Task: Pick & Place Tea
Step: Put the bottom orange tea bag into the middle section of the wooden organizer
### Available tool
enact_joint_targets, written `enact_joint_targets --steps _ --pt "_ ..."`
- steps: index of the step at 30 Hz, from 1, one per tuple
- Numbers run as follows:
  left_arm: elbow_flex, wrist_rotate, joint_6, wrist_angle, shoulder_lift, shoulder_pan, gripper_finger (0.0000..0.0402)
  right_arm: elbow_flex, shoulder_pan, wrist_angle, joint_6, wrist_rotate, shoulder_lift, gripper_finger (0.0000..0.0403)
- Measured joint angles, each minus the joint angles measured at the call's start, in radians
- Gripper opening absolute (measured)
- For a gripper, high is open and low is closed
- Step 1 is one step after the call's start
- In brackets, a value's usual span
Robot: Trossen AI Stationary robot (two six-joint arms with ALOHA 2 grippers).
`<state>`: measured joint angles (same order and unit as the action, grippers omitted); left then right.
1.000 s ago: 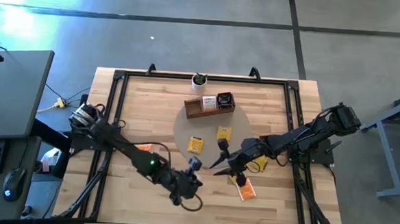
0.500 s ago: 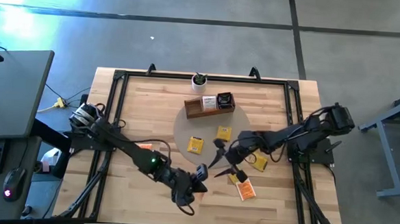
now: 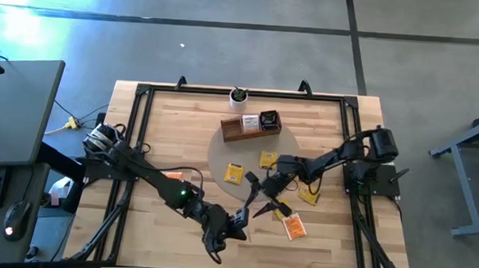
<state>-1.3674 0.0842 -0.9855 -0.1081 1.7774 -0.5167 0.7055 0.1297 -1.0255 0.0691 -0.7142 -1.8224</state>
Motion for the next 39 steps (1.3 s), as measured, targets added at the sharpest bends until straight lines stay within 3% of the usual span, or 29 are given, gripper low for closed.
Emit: enact_joint_targets --steps 2,9,22,30,39 --pt "0.0 0.0 -0.053 0.013 -0.001 0.0 0.0 0.033 0.0 0.0 0.016 -0.031 -0.03 0.019" --pt "0.0 0.004 -0.085 0.007 -0.001 0.0 0.0 0.133 0.009 0.001 0.065 -0.288 -0.104 0.0188" --pt "0.0 -0.024 -0.132 0.03 -0.001 0.0 0.0 0.177 0.034 0.039 0.028 -0.291 -0.122 0.0181" --pt "0.0 -0.074 -0.13 0.031 -0.002 -0.005 0.0 0.177 0.026 0.048 0.031 -0.358 -0.122 0.0181" --pt "0.0 -0.07 -0.134 0.035 -0.002 -0.034 0.0 0.176 0.026 0.109 -0.025 -0.337 -0.122 0.0181"
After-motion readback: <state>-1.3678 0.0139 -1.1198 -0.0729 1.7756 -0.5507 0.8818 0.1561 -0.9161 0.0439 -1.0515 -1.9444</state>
